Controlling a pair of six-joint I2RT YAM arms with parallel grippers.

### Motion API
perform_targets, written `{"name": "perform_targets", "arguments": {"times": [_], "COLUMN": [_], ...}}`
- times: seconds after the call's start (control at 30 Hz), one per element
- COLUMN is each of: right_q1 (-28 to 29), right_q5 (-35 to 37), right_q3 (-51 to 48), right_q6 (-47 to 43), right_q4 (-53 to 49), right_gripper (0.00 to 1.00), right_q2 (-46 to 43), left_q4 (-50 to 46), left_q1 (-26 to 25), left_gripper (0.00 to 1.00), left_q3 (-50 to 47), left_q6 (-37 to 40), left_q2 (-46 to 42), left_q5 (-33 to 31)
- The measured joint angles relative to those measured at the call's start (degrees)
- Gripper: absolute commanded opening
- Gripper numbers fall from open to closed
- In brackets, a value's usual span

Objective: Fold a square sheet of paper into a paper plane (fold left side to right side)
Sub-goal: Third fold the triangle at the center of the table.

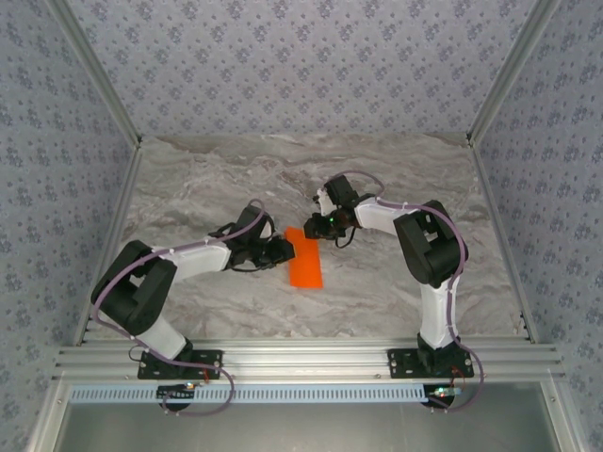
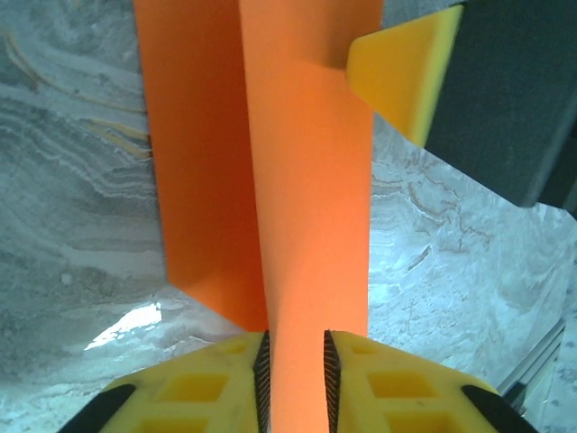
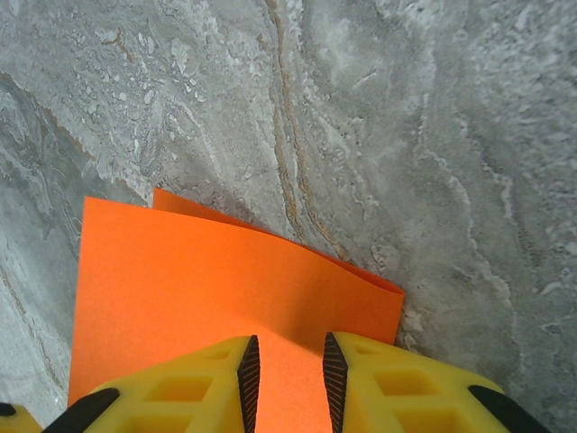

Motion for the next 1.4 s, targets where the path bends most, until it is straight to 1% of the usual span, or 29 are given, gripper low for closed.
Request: {"name": "perform_targets", "arguments": {"times": [0.07, 0.17, 0.27, 0.33, 0.4, 0.5, 0.57, 0.67, 0.73, 0.83, 0.87, 0.97, 1.1, 1.17, 1.27, 1.4], "right_q1": [0.00, 0.00, -0.28, -0.68, -1.11, -1.40, -0.79, 3.56, 9.92, 19.78, 22.08, 28.76, 34.10, 35.78, 36.94, 37.18], "right_q5": [-0.09, -0.35, 0.46, 1.44, 2.47, 3.58, 4.57, 8.02, 11.96, 18.60, 20.35, 27.43, 34.91, 37.79, 40.30, 42.38], "right_q3": [0.00, -0.09, -1.55, -4.15, -8.26, -16.87, -22.77, -31.21, -36.61, -42.05, -42.97, -44.48, -43.23, -41.66, -39.34, -36.35], "right_q6": [-0.15, -0.90, -2.12, -3.17, -4.37, -6.38, -7.74, -10.21, -12.04, -14.43, -14.80, -16.74, -19.19, -20.57, -22.27, -24.04], "right_q4": [0.07, 0.46, 1.29, 2.45, 3.82, 7.50, 9.60, 12.28, 13.44, 14.56, 14.67, 15.54, 17.38, 17.84, 18.49, 19.93], "right_gripper": [0.34, 0.42, 0.52, 0.58, 0.63, 0.68, 0.72, 0.78, 0.81, 0.85, 0.86, 0.86, 0.86, 0.86, 0.85, 0.79], "right_q2": [-0.02, -0.48, -2.69, -6.01, -11.39, -22.03, -29.20, -38.73, -44.13, -49.11, -49.92, -50.14, -44.52, -40.13, -35.26, -30.88], "left_q4": [0.00, 0.02, 0.07, 0.17, 0.28, 0.55, 0.85, 1.05, 1.14, 1.22, 1.27, 1.29, 1.29, 1.27, 1.29, 1.27], "left_q1": [-0.02, -0.02, -0.13, -0.17, -0.17, -0.46, -0.63, -0.81, -0.81, -0.81, -0.81, -0.81, -0.81, -0.81, -0.81, -0.81], "left_gripper": [0.08, 0.01, 0.00, 0.00, 0.00, 0.00, 0.00, 0.00, 0.00, 0.00, 0.00, 0.00, 0.00, 0.00, 0.00, 0.00], "left_q3": [-0.17, -0.26, -0.42, -0.83, -1.31, -1.49, -1.49, -1.49, -1.49, -1.49, -1.49, -1.49, -1.49, -1.49, -1.49, -1.49], "left_q6": [-0.09, -0.37, -1.03, -1.62, -2.51, -3.69, -4.35, -5.11, -5.64, -6.08, -6.10, -6.29, -6.69, -6.69, -6.69, -6.69], "left_q2": [0.00, 0.00, 0.00, 0.00, 0.00, 0.00, -0.02, -0.04, -0.04, -0.04, -0.04, -0.04, -0.04, -0.07, -0.24, -0.33], "left_q5": [0.00, -0.07, -0.22, -0.22, -0.26, -0.42, -0.37, -0.20, 0.02, 0.07, 0.09, 0.11, 0.46, 0.55, 0.72, 0.74]}}
